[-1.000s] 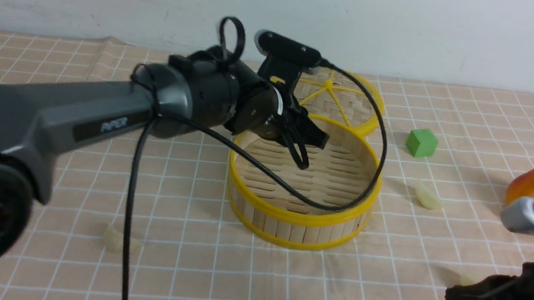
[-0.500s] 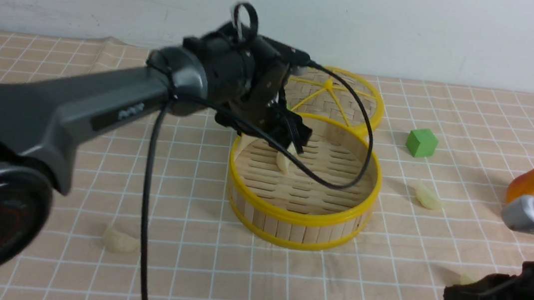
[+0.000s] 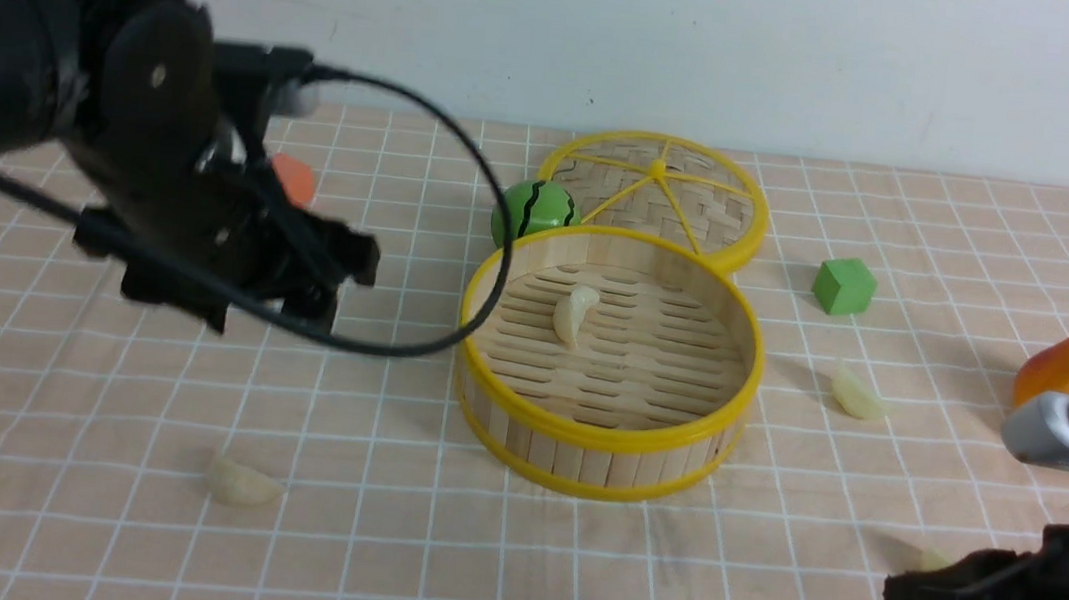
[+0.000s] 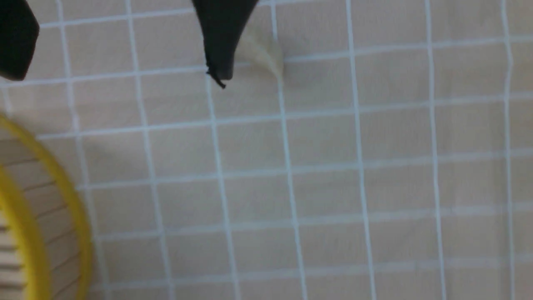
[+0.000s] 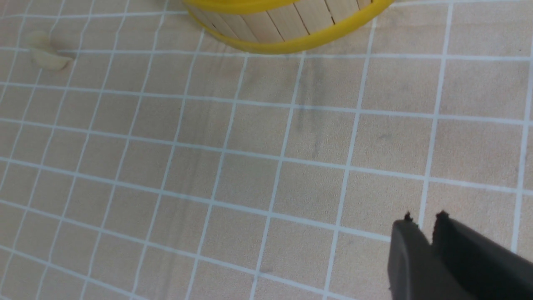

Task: Put the dumplings into the steamer on the table with the brown tablecloth.
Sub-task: 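Reach for and grasp a dumpling on the table with the left gripper, then place the dumpling into the bamboo steamer basket with the left gripper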

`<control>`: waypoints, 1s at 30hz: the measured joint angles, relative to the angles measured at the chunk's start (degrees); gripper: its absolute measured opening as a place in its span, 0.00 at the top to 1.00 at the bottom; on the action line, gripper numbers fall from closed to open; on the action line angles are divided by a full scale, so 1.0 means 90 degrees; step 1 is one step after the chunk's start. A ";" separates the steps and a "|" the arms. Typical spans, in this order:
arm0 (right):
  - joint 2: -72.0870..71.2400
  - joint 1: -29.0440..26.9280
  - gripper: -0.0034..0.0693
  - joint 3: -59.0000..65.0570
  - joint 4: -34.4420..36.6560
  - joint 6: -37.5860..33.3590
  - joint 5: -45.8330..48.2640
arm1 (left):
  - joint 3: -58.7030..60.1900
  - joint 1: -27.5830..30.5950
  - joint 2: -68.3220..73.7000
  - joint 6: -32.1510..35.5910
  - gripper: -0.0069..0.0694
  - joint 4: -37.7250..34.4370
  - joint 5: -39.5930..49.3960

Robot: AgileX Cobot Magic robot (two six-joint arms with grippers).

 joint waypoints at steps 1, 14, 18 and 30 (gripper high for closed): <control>0.0000 0.0000 0.83 0.0000 0.0056 -0.0062 0.0000 | 0.0324 0.0039 -0.0016 -0.0183 0.20 -0.0023 -0.0210; 0.0244 0.0000 0.82 0.0000 0.0264 -0.0151 0.0002 | 0.1275 0.0084 0.0923 -0.2840 0.20 0.1445 -0.1367; 0.0284 0.0000 0.82 0.0000 0.0338 -0.0151 0.0016 | 0.1275 0.0084 0.1265 -0.2960 0.26 0.1409 -0.1459; 0.0310 0.0000 0.80 0.0000 0.0385 -0.0182 0.0020 | 0.0801 0.0041 0.1001 -0.1125 0.65 -0.0041 -0.1314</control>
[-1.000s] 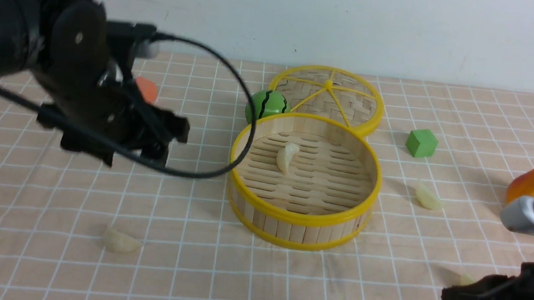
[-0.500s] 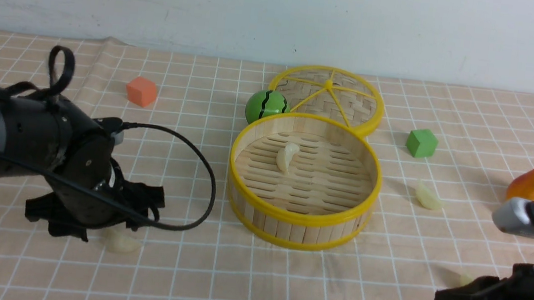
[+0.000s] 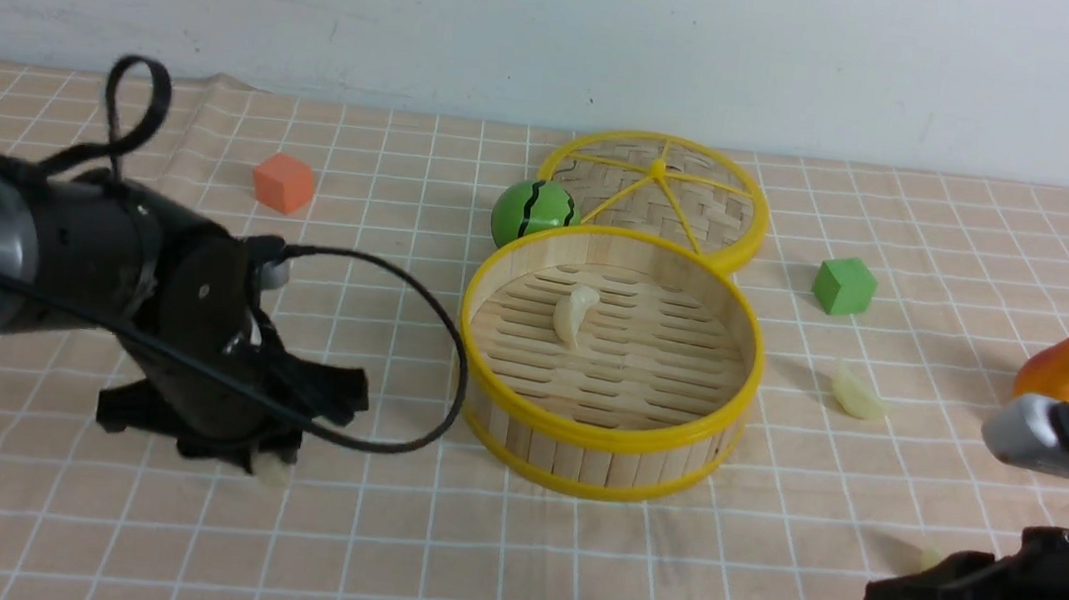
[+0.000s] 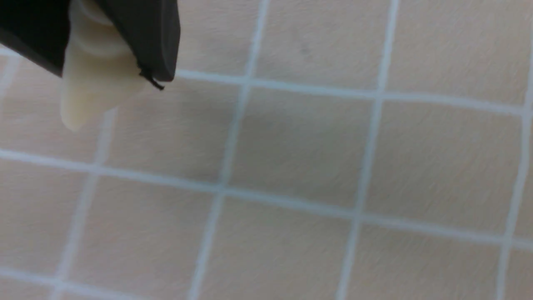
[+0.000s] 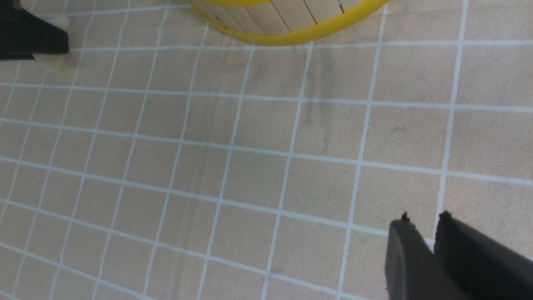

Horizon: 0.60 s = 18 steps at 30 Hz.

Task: Put the dumplings into the steamer on the table with the brown tablecloth.
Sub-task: 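Place the dumpling into the bamboo steamer basket with the left gripper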

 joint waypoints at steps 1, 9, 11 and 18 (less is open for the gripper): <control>0.0053 0.0000 0.80 -0.0005 0.0000 -0.0009 0.0000 | -0.0314 -0.0112 -0.0137 0.0487 0.65 -0.0341 0.0005; 0.0598 0.0000 0.79 -0.0005 0.0186 -0.0020 0.0000 | -0.2445 -0.1065 0.0358 0.2974 0.65 -0.1667 -0.0084; 0.0720 0.0000 0.79 -0.0005 0.0272 -0.0020 0.0009 | -0.2944 -0.1255 0.0810 0.3377 0.65 -0.1659 -0.0085; 0.0817 0.0000 0.78 -0.0007 0.0360 -0.0115 0.0092 | -0.3770 -0.1532 0.2171 0.3816 0.61 -0.0792 0.0452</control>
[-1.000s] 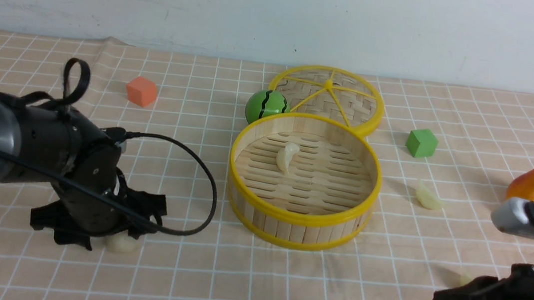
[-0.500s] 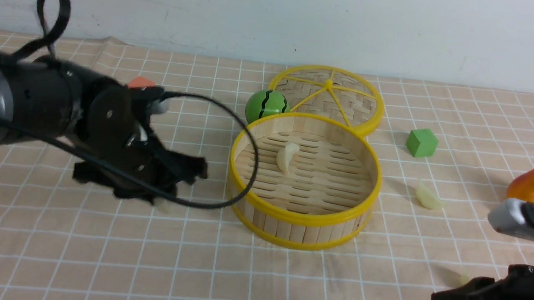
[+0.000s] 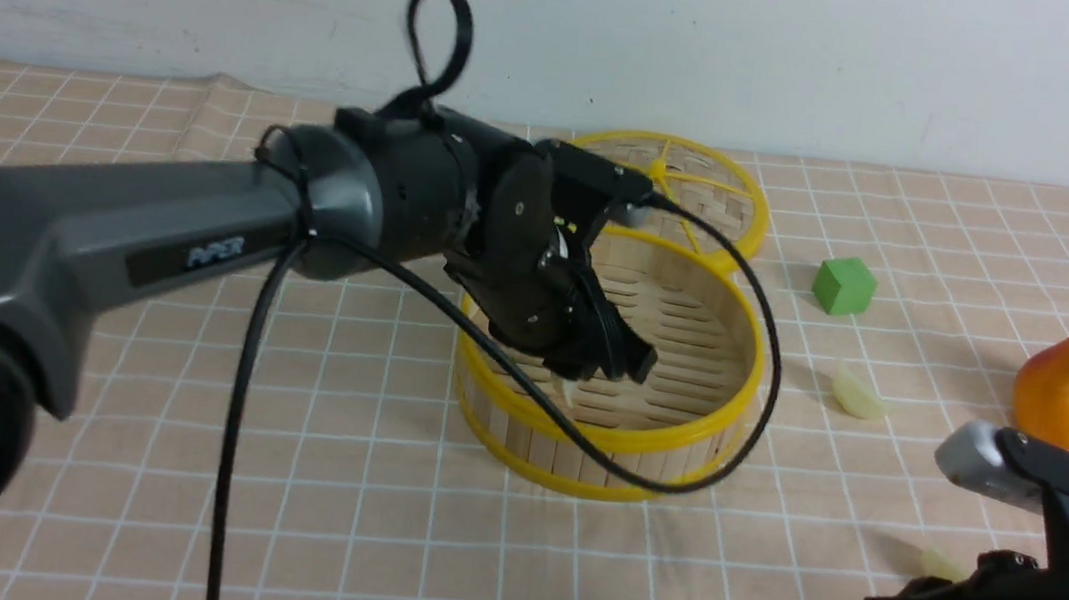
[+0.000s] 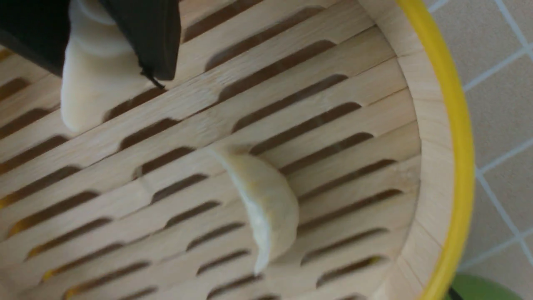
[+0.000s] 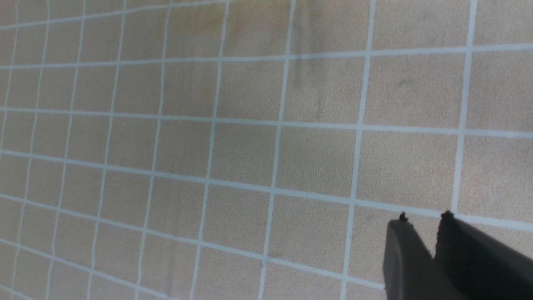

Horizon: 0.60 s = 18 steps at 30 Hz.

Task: Put the dumplings into the steamer on the table with the brown tablecloth.
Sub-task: 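Place the dumpling into the bamboo steamer basket with the left gripper, then reach for and grasp a dumpling lying on the table beside the steamer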

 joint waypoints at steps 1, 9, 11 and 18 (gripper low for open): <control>0.0005 0.0000 0.78 0.0000 0.0009 -0.0101 0.0002 | -0.0086 -0.0016 0.0113 -0.0043 0.58 0.0164 0.0116; 0.0005 -0.0150 0.74 -0.0236 0.0061 -0.1077 0.0405 | -0.0665 -0.0024 -0.0155 -0.0741 0.32 0.0901 0.1196; 0.0005 -0.0289 0.71 -0.0505 0.0061 -0.1113 0.0453 | -0.0958 -0.0024 -0.0508 -0.0847 0.35 0.0907 0.1662; 0.0752 -0.0955 0.47 -0.2157 -0.0082 -0.1216 -0.0161 | -0.1420 -0.0048 -0.2360 -0.0940 0.69 0.0943 0.3510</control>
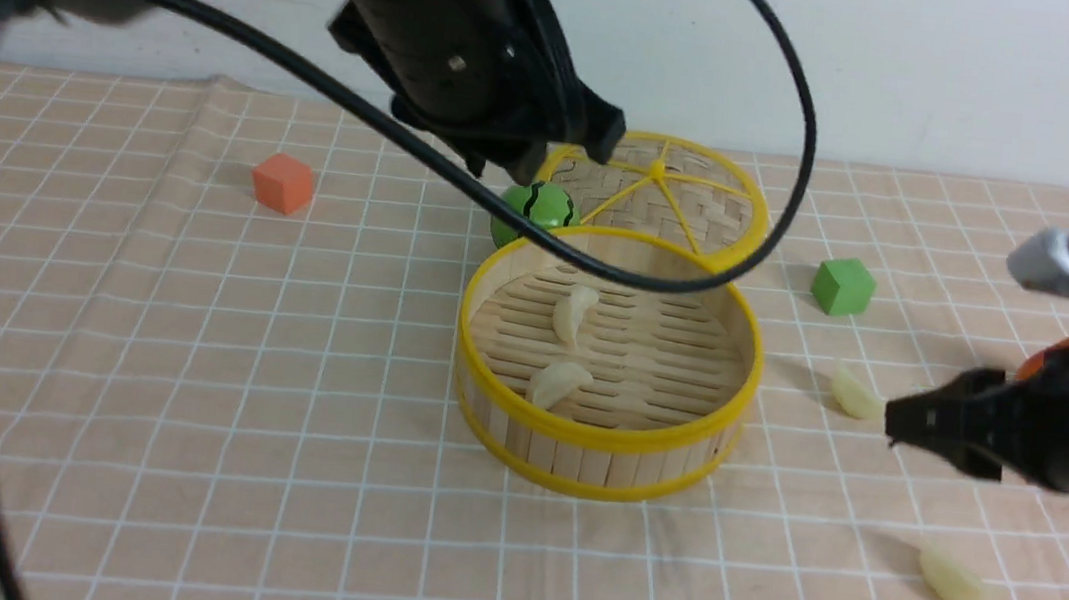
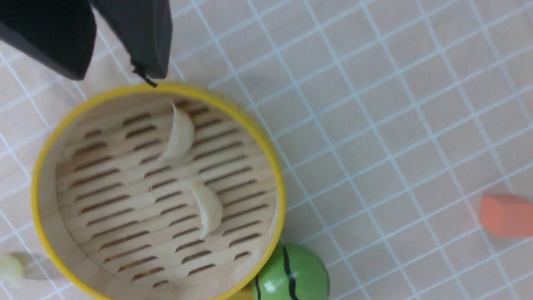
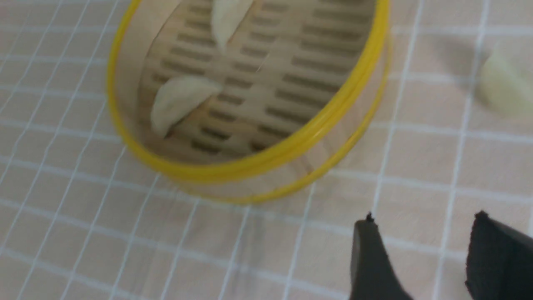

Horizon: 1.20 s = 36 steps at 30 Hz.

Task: Put the dumplings into the steamer on the table with the brown tablecloth.
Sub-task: 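Reach for and grasp a dumpling lying on the table beside the steamer, then place the dumpling in the bamboo steamer basket with the right gripper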

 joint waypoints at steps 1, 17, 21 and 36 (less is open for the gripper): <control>0.0052 -0.0015 0.46 -0.0058 -0.0023 0.0000 -0.0010 | 0.0000 0.0001 -0.0098 0.0000 0.70 0.0000 0.0063; 0.4546 -0.0064 0.33 -0.3949 -0.2263 -0.0168 0.0592 | 0.4291 -0.0001 -0.4406 -0.0146 0.93 0.0577 0.0514; 0.4610 -0.0014 0.50 -0.4151 -0.2713 -0.0277 0.0799 | 0.5297 -0.0001 -0.5274 -0.0192 0.93 0.0836 0.0514; 0.4149 0.1233 0.63 -0.5540 -0.1315 -0.0774 0.1542 | 0.9547 -0.0001 -0.7204 -0.0728 0.93 0.1959 -0.3105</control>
